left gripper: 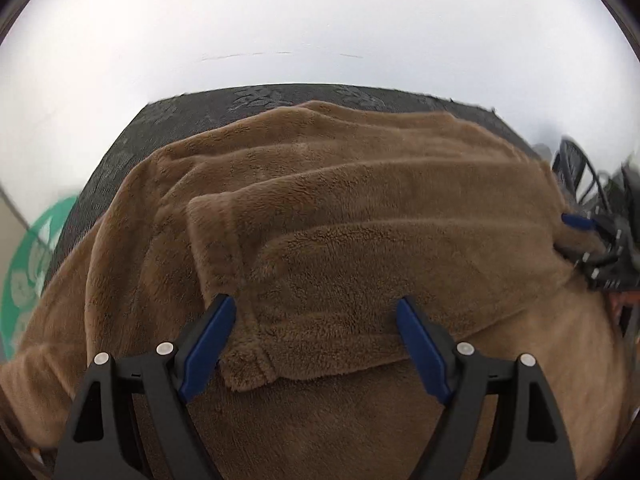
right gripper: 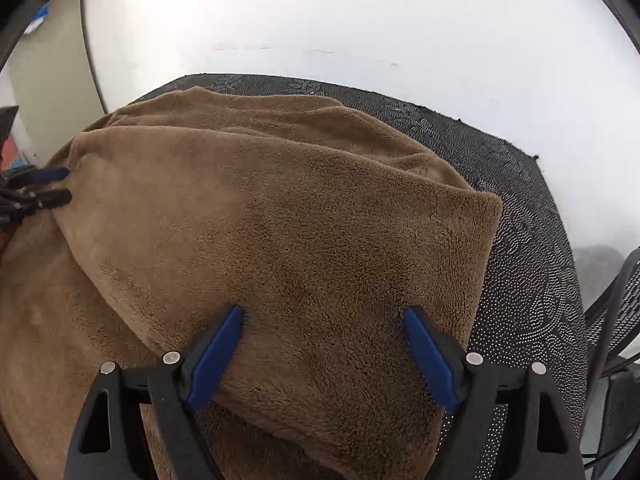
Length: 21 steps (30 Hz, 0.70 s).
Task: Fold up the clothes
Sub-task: 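Pull the blanket edge with the left gripper toward the table rim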
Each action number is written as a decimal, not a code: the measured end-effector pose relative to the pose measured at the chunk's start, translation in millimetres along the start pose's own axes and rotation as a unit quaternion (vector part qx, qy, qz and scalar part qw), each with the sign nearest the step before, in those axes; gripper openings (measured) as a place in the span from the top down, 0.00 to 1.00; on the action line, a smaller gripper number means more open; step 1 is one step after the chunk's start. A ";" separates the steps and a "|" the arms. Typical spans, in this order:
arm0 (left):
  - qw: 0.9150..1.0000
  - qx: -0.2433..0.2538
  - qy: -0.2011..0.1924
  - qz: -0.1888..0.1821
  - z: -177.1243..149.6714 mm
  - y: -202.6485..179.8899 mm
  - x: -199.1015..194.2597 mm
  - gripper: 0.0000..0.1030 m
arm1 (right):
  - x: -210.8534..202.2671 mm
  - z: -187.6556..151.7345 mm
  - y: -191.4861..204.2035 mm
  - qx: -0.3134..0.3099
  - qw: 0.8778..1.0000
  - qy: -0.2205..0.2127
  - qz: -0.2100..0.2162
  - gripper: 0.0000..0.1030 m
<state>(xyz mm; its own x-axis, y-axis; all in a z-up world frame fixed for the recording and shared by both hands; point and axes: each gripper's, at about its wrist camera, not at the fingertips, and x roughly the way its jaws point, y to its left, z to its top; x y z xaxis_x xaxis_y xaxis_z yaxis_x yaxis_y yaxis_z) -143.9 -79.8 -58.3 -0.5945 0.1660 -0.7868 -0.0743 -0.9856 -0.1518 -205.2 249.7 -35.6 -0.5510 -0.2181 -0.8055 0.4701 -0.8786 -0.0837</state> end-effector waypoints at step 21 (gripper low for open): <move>0.982 -0.134 -0.097 0.088 -136.5 94.3 -181.5 0.15 | -84.8 12.6 109.2 -0.116 0.993 -0.035 0.004 0.07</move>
<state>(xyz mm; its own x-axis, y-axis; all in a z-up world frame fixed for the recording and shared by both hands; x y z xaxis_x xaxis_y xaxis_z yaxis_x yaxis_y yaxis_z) 66.3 -198.6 -11.5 -0.7223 -0.0410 -0.6904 0.2419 -0.9501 -0.1967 -115.9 166.9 31.0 -0.5888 -0.2611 -0.7649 0.6165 -0.7571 -0.2162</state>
